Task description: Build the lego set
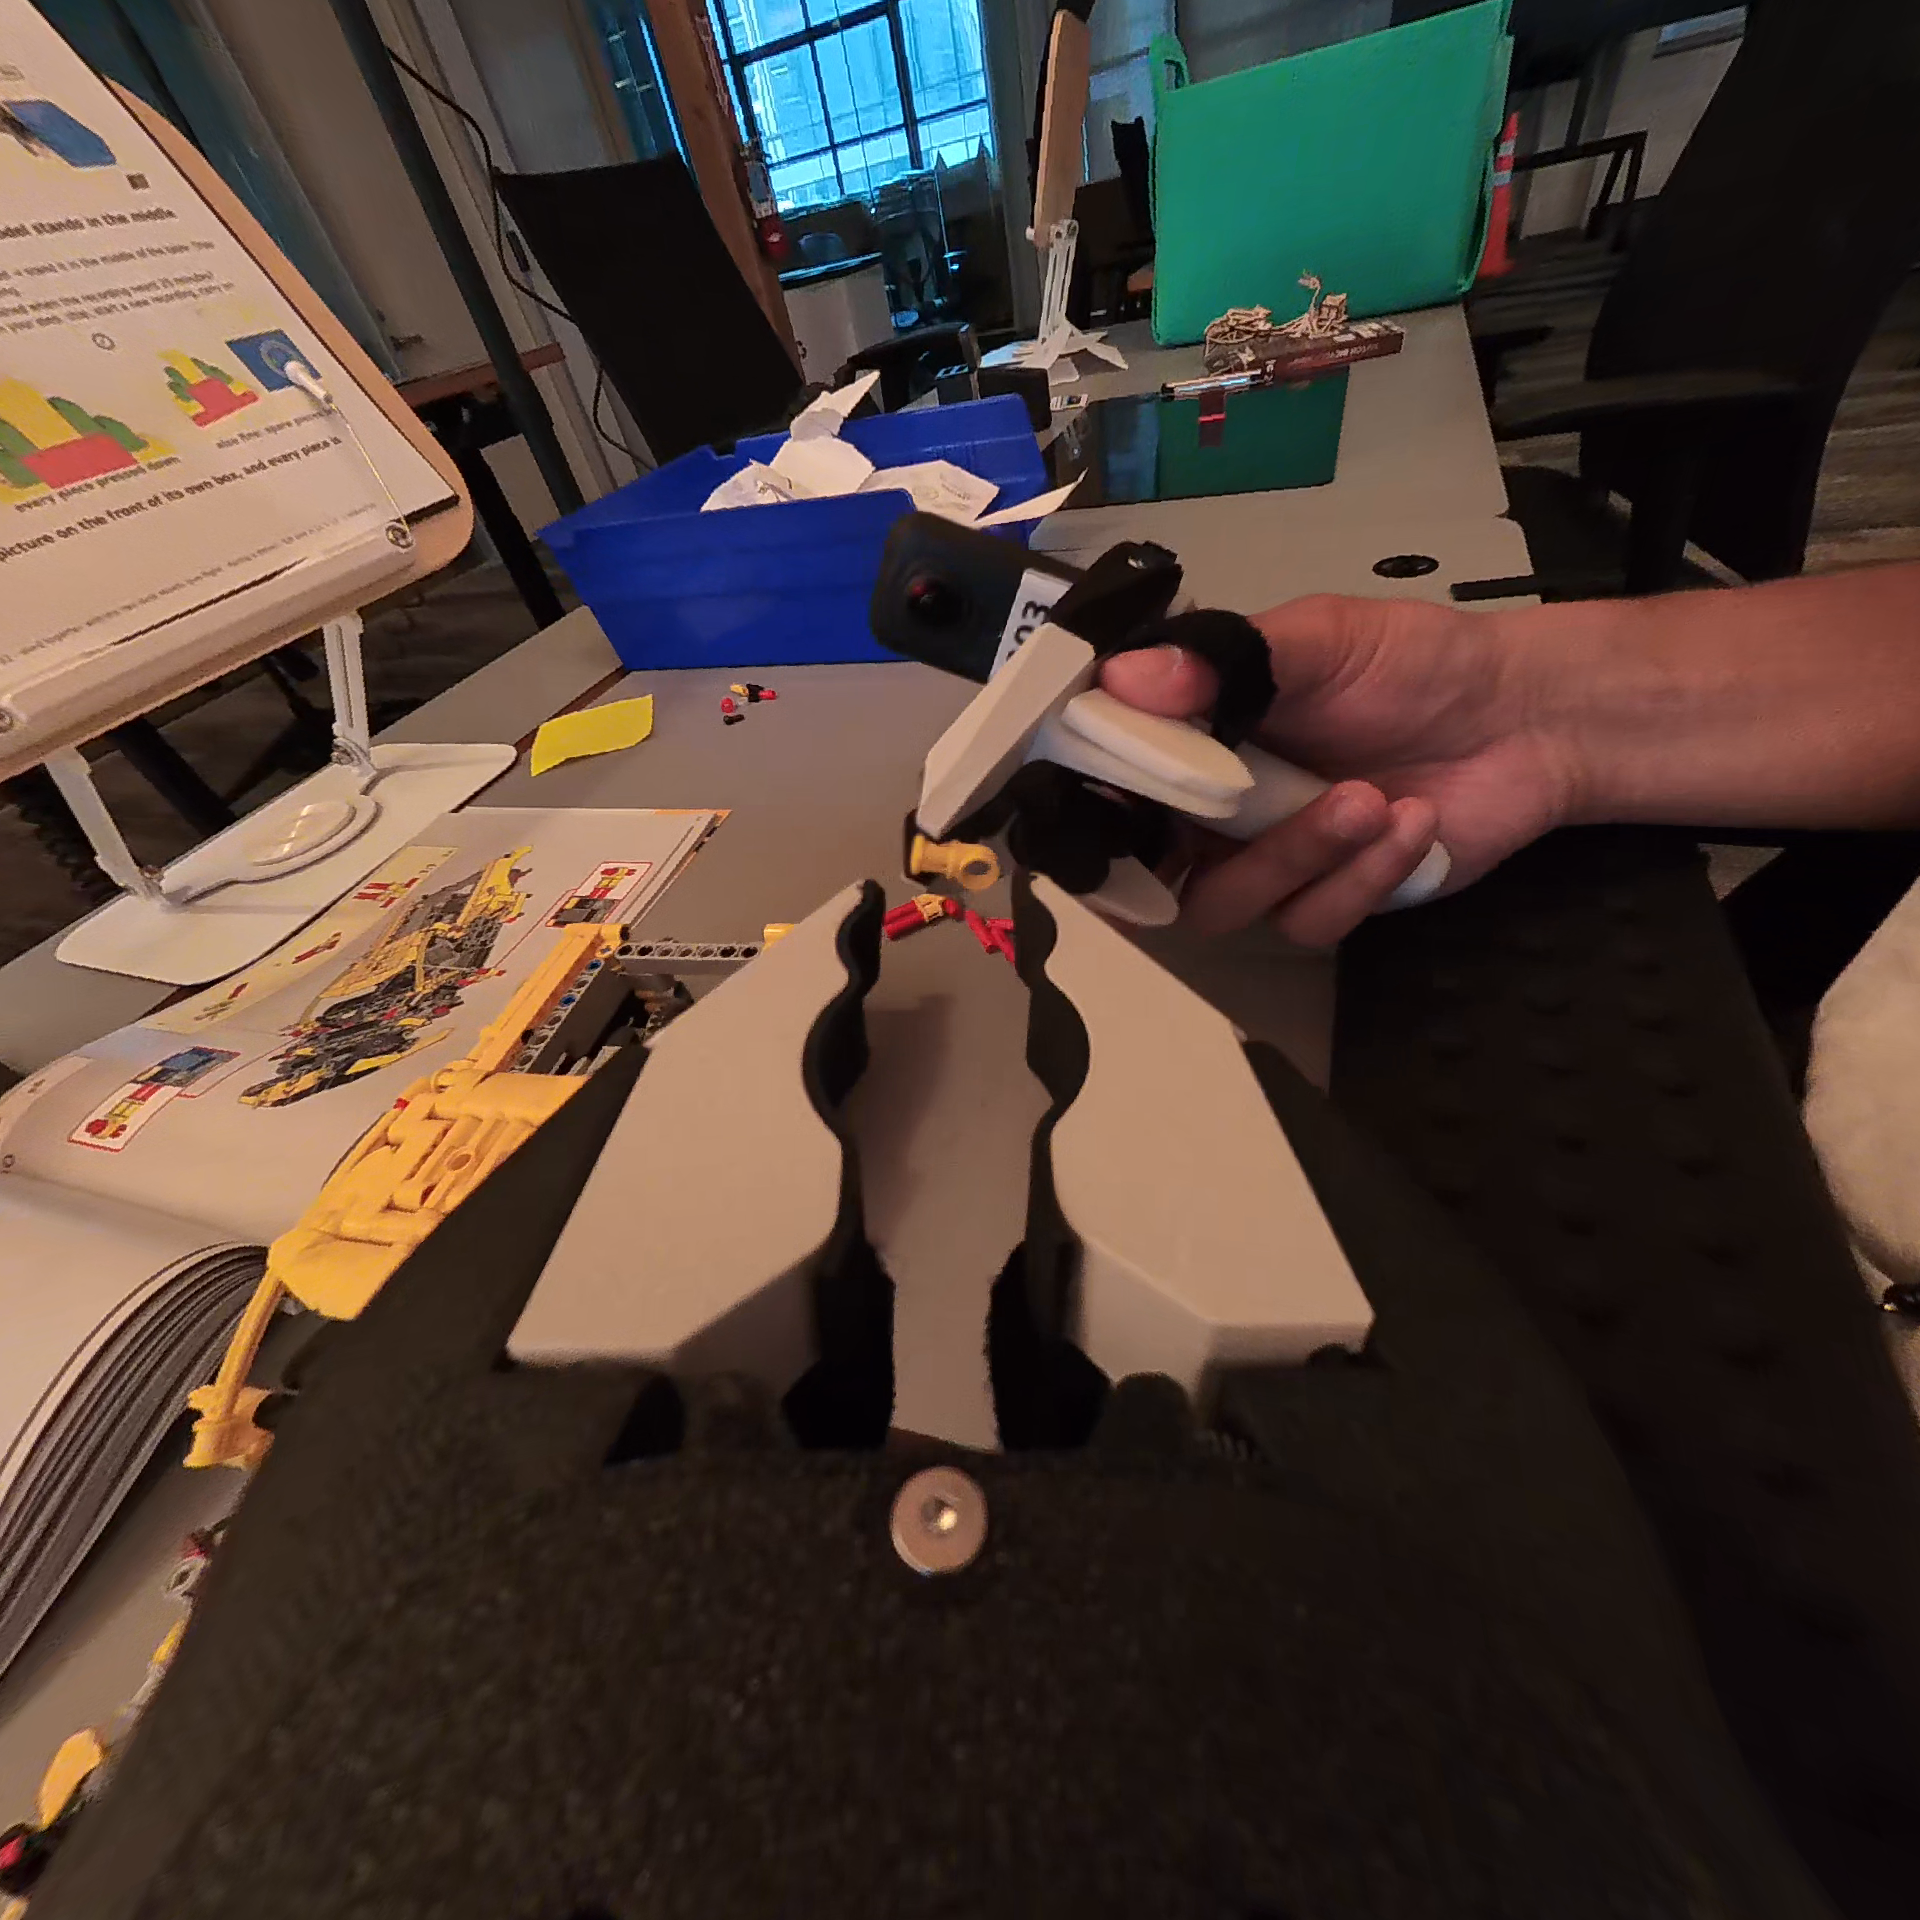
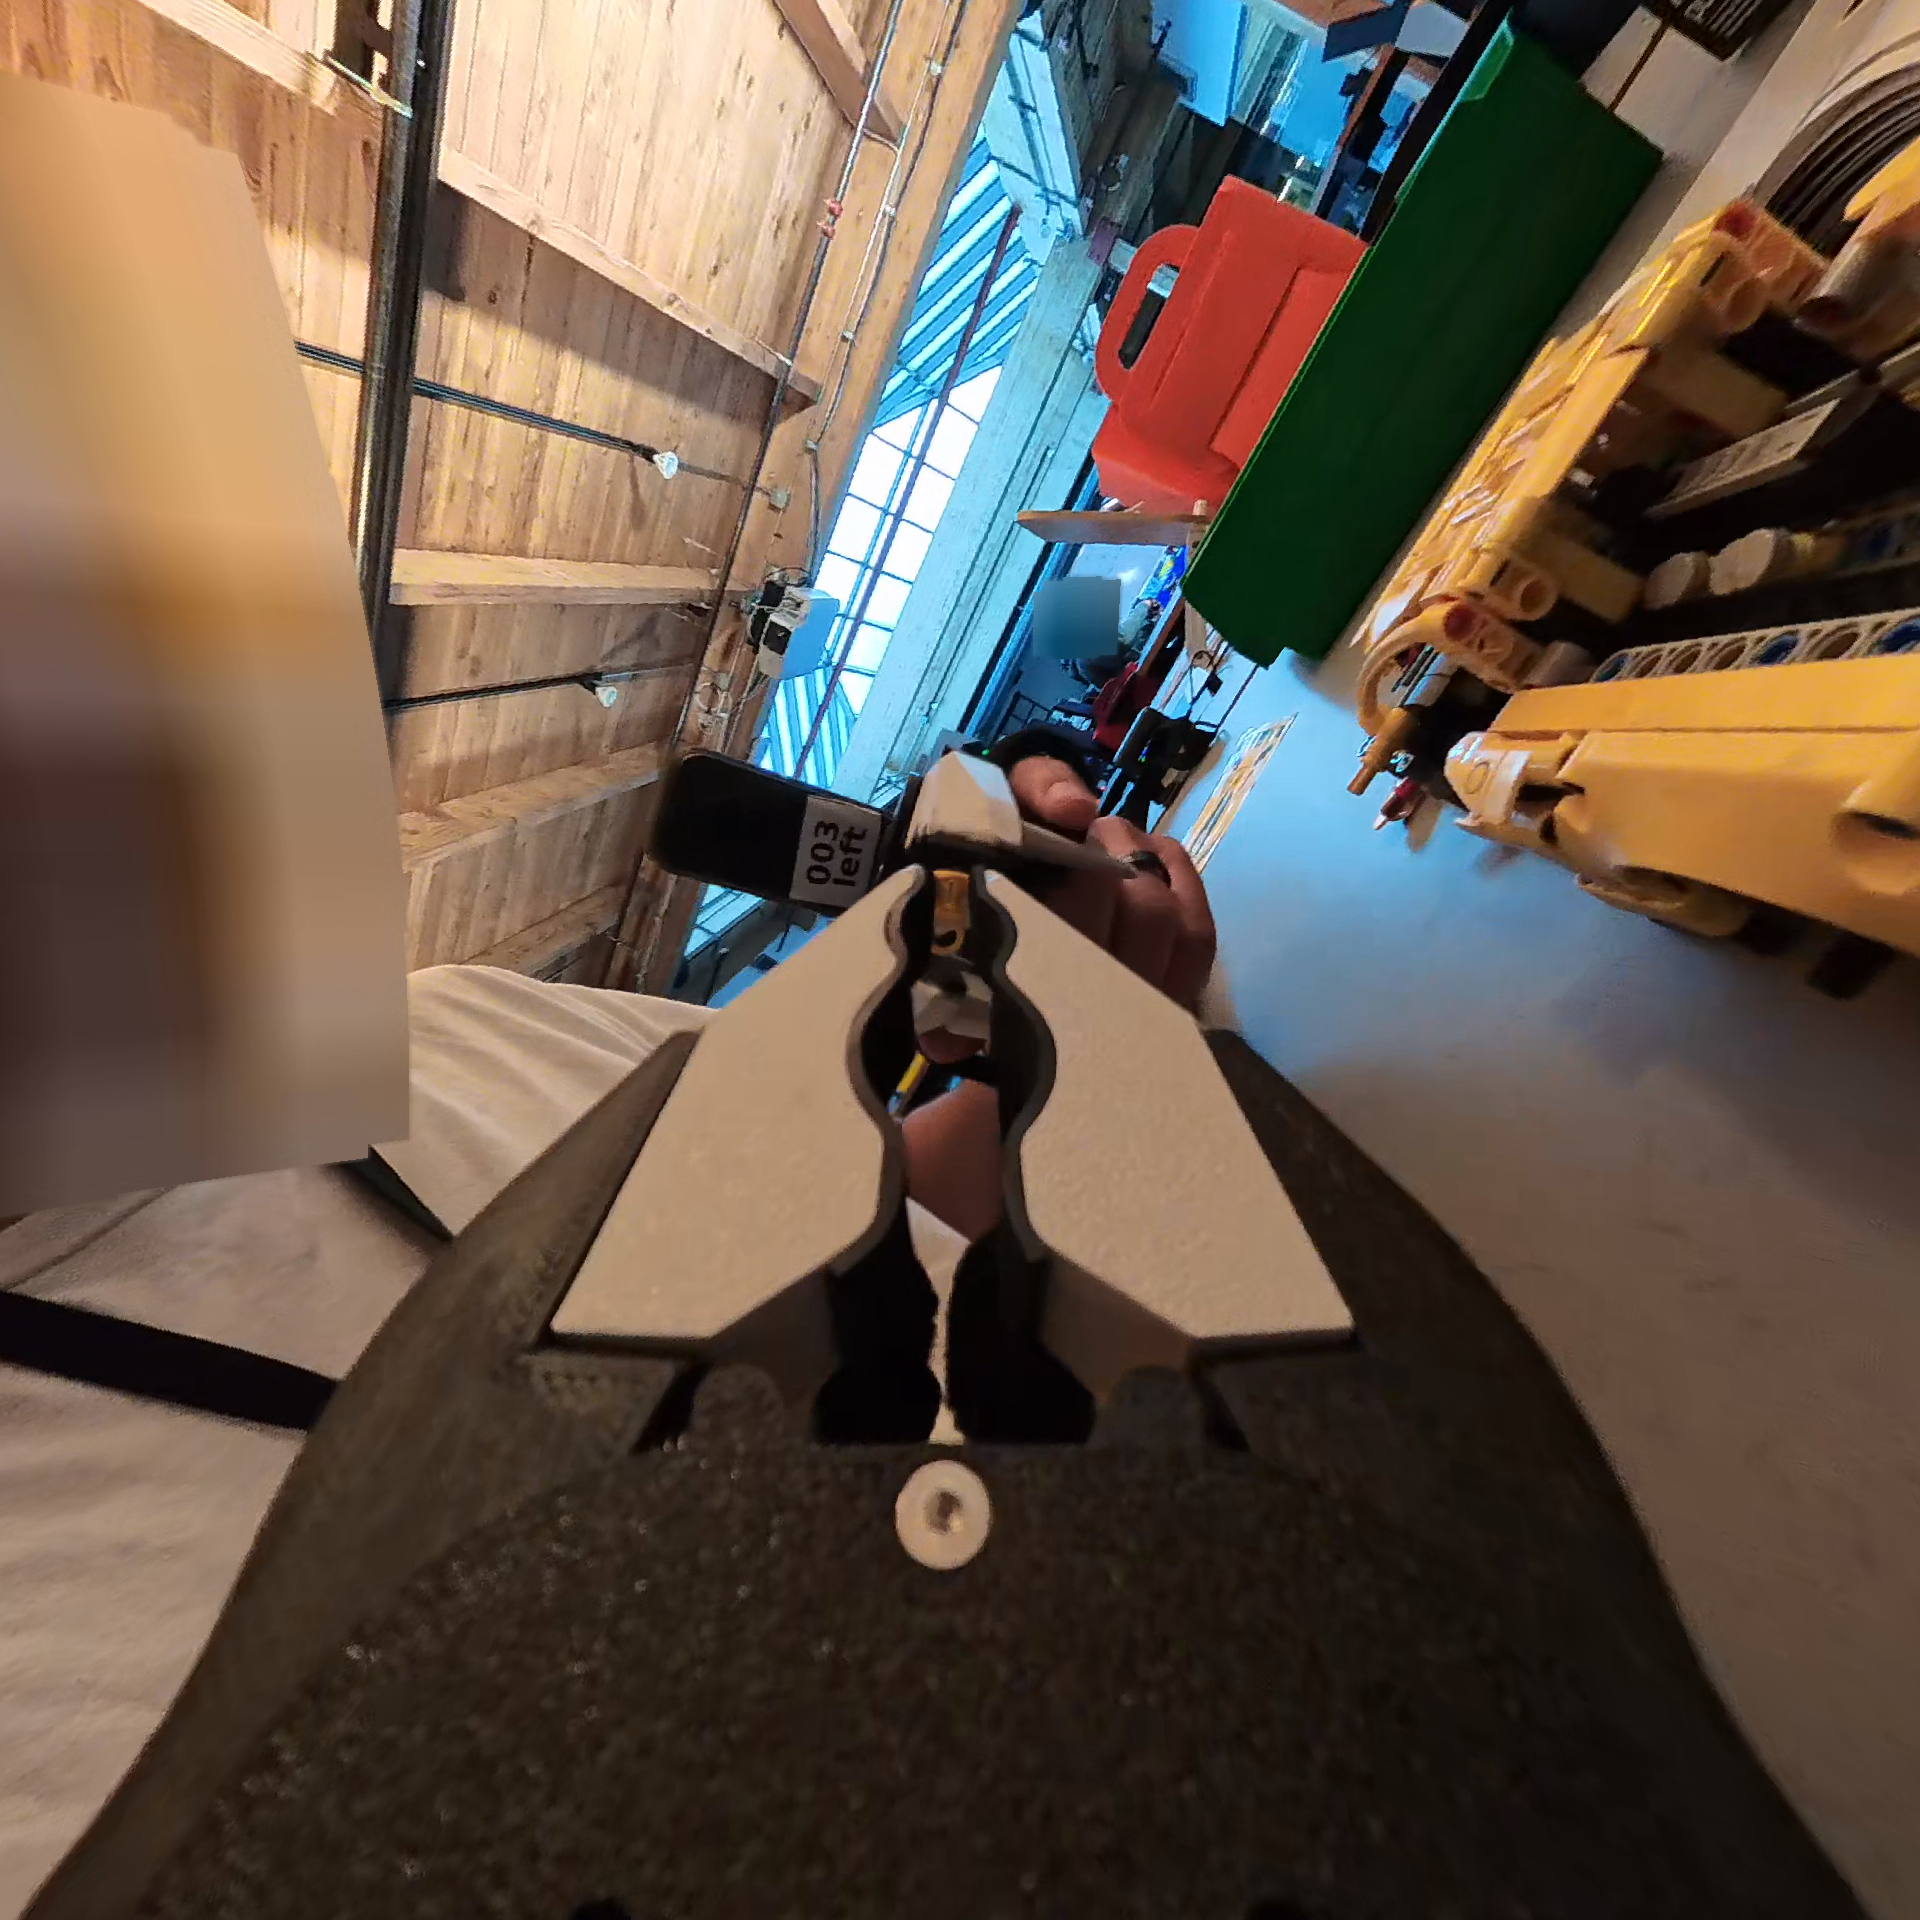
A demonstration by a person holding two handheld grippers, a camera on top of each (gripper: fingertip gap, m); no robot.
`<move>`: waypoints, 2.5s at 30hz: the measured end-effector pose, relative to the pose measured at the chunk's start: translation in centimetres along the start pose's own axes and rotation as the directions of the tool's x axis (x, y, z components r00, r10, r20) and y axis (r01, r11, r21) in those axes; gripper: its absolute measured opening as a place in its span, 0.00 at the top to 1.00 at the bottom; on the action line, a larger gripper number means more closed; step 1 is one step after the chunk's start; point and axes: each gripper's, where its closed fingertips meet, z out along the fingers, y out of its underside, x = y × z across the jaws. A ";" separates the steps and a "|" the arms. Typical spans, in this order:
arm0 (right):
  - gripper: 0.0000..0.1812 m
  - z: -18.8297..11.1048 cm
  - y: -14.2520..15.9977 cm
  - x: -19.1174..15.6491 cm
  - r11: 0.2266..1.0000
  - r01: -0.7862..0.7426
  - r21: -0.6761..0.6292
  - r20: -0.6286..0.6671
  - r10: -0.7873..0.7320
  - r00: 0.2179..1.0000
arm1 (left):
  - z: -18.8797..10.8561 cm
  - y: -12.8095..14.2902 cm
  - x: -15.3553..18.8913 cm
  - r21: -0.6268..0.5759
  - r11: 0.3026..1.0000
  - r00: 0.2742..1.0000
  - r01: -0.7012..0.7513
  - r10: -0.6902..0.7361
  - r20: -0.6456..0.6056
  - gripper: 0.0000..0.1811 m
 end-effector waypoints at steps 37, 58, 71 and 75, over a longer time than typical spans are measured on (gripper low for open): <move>0.86 -6.6 0.1 1.1 0.771 0.444 -0.457 -0.237 -0.586 0.775 | -0.5 -1.6 0.1 0.117 0.989 0.992 0.091 -0.080 -0.098 0.91; 0.98 -1.4 1.8 1.1 0.978 -0.037 -0.204 -0.090 0.019 0.996 | 0.9 1.0 1.4 -0.045 0.988 0.989 -0.150 0.150 -0.005 0.91; 0.97 -2.0 -0.4 1.6 0.995 0.065 -0.078 -0.074 -0.071 0.995 | 1.0 1.4 0.3 -0.069 0.994 0.995 -0.085 0.088 0.039 0.92; 0.97 -2.5 -0.8 1.6 0.997 0.059 -0.045 -0.073 -0.062 0.995 | 1.1 1.5 0.2 -0.074 0.995 0.997 -0.068 0.070 0.033 0.92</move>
